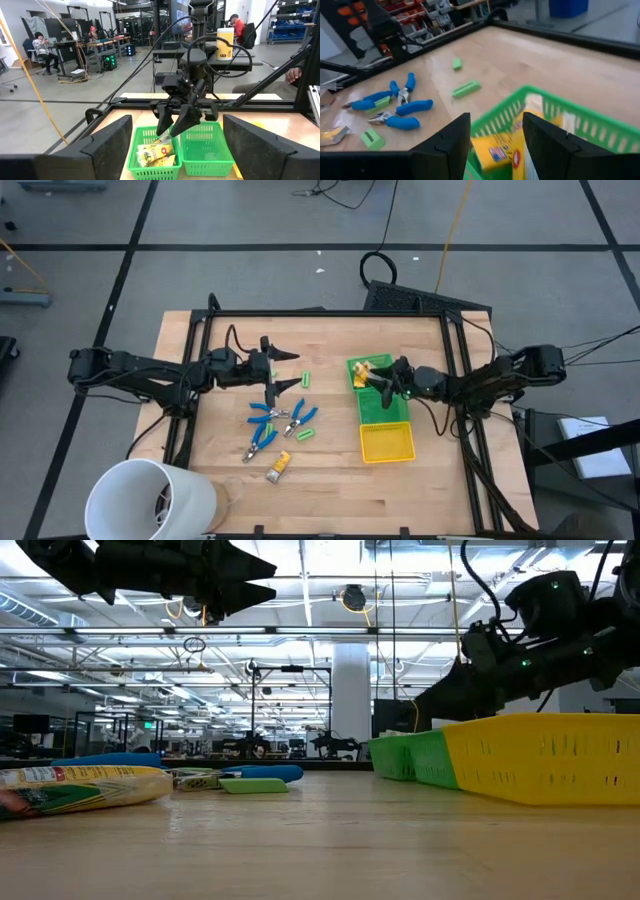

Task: Pick & Place School Supplies
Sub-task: Put the yellow crayon box into the top green bin

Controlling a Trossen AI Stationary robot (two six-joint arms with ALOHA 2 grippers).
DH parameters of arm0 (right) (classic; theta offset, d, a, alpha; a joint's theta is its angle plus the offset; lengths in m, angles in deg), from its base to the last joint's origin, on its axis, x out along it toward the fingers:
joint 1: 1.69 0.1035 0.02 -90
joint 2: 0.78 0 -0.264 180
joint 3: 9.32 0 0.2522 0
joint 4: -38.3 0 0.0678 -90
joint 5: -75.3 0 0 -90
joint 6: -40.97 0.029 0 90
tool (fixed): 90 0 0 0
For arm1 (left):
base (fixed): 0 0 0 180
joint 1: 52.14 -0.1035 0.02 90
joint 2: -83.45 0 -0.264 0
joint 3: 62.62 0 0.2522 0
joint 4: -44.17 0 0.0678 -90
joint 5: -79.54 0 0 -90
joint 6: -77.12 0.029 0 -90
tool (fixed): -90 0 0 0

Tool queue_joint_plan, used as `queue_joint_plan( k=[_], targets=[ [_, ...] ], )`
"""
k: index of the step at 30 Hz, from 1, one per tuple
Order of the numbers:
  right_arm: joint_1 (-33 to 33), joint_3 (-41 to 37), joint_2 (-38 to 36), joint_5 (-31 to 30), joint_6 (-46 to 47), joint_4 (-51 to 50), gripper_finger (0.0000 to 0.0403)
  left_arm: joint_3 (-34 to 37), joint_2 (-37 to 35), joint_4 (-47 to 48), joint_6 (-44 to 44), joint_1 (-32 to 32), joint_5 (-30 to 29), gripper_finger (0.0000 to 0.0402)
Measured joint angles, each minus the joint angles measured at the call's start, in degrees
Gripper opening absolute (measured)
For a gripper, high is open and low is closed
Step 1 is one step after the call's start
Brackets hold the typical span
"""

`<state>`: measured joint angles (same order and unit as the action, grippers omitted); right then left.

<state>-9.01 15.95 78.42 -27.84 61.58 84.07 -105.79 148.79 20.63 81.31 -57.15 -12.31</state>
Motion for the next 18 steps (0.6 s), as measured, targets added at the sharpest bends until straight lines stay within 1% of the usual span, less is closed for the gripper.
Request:
queue_joint_plan(
  k=[4, 10, 12, 13, 15, 18],
  targets=[
    [1.44, 0.0, 0.0, 0.32, -2.69, 3.34, 0.0171, 0.0, 0.0, 0.0, 0.02, 0.0, 0.0, 0.0306],
    [4.07, 0.0, -0.33, 8.19, -8.04, 11.02, 0.0171, 0.0, 0.0, 0.02, 0.01, 0.0, 0.0, 0.0305],
    [5.8, 0.02, -1.53, 8.48, -10.6, 10.21, 0.0171, 0.0, 0.0, 0.02, 0.0, 0.0, 0.0, 0.0306],
    [6.85, 0.16, -2.33, 7.52, -11.64, 8.93, 0.0171, 0.0, 0.0, 0.02, 0.0, 0.0, 0.0, 0.0305],
    [9.02, 1.31, -4.36, 3.7, -13.89, 2.98, 0.0171, 0.0, 0.0, 0.02, 0.0, 0.0, 0.0, 0.0306],
    [12.05, 6.27, -7.59, -2.08, -16.75, -12.48, 0.0171, 0.0, 0.0, 0.02, 0.0, 0.0, 0.0, 0.0305]
  ],
)
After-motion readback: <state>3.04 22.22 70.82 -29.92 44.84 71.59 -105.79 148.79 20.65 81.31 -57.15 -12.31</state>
